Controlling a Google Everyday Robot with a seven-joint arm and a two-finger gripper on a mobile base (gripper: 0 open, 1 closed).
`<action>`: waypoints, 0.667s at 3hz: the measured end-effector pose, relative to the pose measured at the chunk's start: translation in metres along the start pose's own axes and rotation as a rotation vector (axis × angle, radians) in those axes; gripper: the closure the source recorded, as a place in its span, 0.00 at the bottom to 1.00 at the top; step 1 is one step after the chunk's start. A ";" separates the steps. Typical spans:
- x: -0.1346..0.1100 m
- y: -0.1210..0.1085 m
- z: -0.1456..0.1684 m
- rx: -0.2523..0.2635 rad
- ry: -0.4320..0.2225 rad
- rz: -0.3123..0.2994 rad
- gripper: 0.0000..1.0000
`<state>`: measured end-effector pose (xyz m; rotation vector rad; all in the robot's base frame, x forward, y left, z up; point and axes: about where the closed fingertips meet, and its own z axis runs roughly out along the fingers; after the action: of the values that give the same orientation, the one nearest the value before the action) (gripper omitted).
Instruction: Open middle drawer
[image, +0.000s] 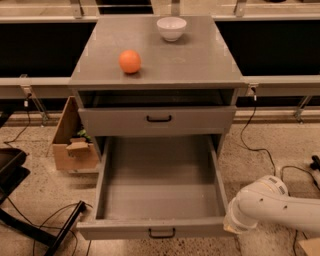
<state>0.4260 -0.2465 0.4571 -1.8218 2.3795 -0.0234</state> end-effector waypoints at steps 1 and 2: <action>0.026 0.035 -0.018 0.002 -0.012 -0.003 1.00; 0.059 0.062 -0.026 -0.003 -0.002 0.001 0.84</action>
Offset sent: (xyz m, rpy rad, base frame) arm -0.0376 -0.0148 0.0103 0.0094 -0.0043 0.0038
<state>0.3483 -0.2890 0.4703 -1.8219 2.3804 -0.0177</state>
